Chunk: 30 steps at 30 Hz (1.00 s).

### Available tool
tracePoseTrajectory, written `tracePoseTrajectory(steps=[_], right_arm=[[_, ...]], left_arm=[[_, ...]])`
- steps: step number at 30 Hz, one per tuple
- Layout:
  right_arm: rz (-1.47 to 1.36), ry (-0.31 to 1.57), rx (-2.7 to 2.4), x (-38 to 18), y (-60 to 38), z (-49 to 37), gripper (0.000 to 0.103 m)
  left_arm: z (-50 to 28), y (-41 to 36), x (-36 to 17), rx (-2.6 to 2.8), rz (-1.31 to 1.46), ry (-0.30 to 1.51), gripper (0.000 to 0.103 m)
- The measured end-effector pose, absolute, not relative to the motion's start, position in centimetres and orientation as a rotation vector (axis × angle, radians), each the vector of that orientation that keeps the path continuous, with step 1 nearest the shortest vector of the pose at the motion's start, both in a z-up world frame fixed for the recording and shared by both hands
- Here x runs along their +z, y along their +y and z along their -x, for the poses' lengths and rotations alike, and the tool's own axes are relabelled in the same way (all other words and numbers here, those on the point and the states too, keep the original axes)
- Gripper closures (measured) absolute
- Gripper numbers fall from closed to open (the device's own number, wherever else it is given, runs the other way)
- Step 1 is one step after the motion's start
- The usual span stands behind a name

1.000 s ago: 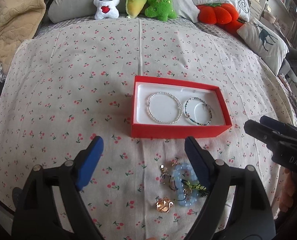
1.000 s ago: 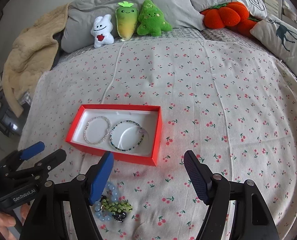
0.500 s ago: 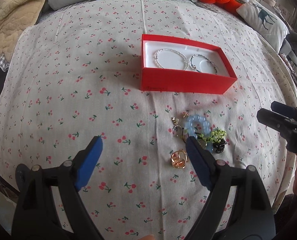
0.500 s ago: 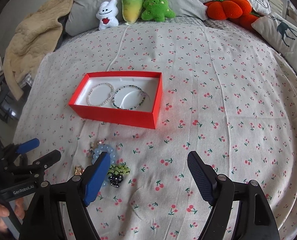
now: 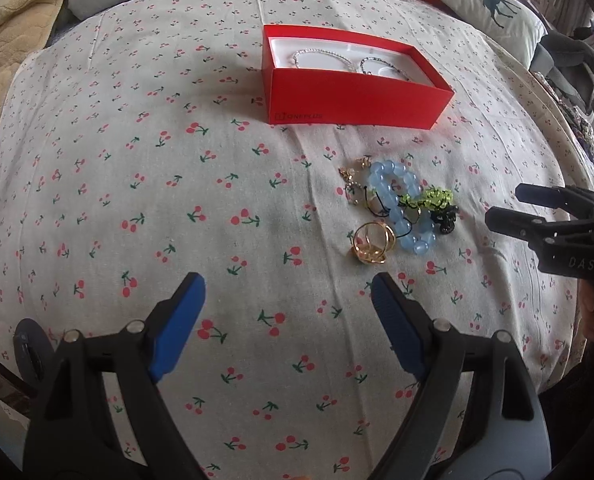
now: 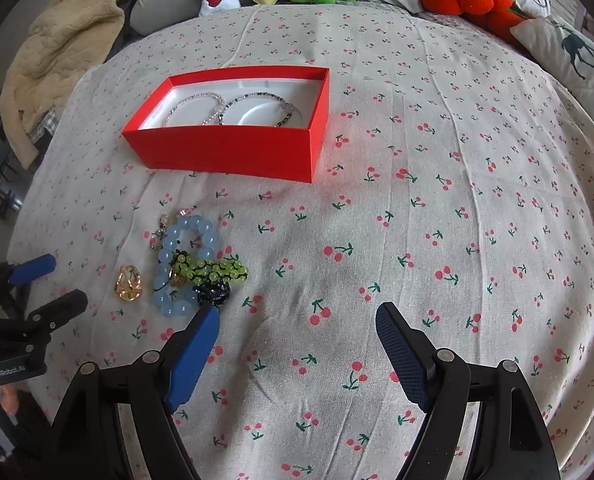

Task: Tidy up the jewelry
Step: 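Move the left tool back over the pile and close on the gold rings, then lift the gold rings with the left tool while the right tool grasps the black hair clip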

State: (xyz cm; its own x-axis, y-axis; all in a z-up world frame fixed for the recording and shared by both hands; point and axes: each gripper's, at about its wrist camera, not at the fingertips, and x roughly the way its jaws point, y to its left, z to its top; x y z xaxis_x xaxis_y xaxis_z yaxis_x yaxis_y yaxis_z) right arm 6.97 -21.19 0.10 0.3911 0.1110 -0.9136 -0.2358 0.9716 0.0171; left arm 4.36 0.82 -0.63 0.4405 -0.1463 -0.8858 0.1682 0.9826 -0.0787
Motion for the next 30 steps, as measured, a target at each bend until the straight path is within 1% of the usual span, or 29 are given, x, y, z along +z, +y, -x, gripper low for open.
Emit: tracePoseTrajectory(steps=[8,10,13,15,17,19,21,24,29,30], right_arm=[[0.197,1.133,0.269,-1.4,-20.2,-5.3,0.021],[0.198,1.131,0.272,-1.6,-20.1,-5.3,0.021],[0.198,1.116,0.285,-1.6,-19.8,-5.3,0.021],[0.194,1.108,0.302,-1.5,-19.5,-5.1,0.021],[0.188,1.109,0.319,-1.6,-19.3,-5.2,0.021],[0.175,1.118,0.33,-1.7,-19.1,-5.3,0.021],[0.161,1.125,0.336,-1.9,-18.9,-5.4,0.021],[0.143,1.131,0.339,-2.1,-18.8,-5.6,0.022],[0.143,1.128,0.342,-2.3,-18.3,-6.0,0.038],[0.137,1.127,0.342,-2.3,-18.3,-6.1,0.039]], left_arm=[[-3.7,-1.3,-1.7,-0.338,-0.058,1.029,0.019],[-3.8,-2.2,-2.1,-0.365,-0.072,1.03,0.028],[-4.0,-3.3,-2.6,-0.372,-0.098,1.028,0.039],[-4.2,-3.7,-2.7,-0.365,-0.106,1.023,0.042],[-4.3,-3.9,-2.8,-0.366,-0.106,1.019,0.048],[-4.5,-3.9,-2.8,-0.368,-0.105,1.016,0.059],[-4.7,-3.7,-2.9,-0.368,-0.099,1.017,0.064],[-5.0,-3.5,-2.9,-0.367,-0.085,1.019,0.076],[-5.4,-2.9,-2.5,-0.372,-0.05,1.025,0.079],[-5.4,-2.8,-2.5,-0.367,-0.047,1.026,0.079]])
